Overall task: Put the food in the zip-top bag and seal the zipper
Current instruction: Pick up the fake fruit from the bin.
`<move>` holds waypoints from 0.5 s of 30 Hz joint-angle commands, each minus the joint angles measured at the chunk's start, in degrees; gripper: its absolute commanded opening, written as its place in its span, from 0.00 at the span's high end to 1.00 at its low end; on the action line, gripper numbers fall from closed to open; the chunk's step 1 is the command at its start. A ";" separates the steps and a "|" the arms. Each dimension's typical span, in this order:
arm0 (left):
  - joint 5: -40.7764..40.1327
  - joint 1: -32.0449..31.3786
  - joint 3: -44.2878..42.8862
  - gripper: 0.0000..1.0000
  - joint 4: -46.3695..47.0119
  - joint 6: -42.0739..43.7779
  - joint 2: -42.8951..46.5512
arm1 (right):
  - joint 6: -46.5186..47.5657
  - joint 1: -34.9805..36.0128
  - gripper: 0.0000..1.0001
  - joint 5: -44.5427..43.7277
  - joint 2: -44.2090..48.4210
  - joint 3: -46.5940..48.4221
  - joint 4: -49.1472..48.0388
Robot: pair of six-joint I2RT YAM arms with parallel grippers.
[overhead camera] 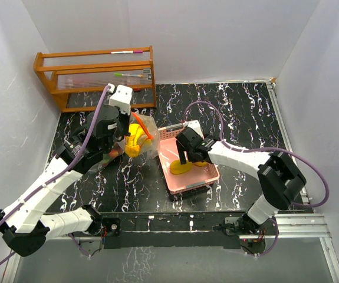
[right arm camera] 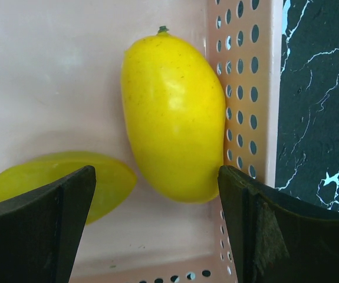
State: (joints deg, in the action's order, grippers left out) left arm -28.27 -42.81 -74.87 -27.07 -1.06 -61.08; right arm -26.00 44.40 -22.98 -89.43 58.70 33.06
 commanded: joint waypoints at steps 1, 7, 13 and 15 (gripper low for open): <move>-0.60 0.26 0.07 1.00 1.85 0.47 1.05 | -2.31 0.08 0.12 -4.91 -2.60 2.20 -2.94; -0.88 0.25 0.25 1.00 1.67 0.77 0.80 | -2.48 0.14 0.13 -3.63 -5.71 2.22 -6.78; -0.91 0.27 0.00 1.00 1.59 0.95 0.63 | -2.31 0.14 0.17 -6.32 -7.19 1.88 -9.37; -0.91 0.27 -0.08 1.00 1.58 0.92 0.48 | -2.30 0.08 0.19 -7.24 -7.61 1.82 -10.44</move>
State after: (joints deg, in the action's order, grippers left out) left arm -28.27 -42.81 -74.24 -27.03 -0.80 -61.14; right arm -27.51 44.40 -26.37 -96.75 58.72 27.68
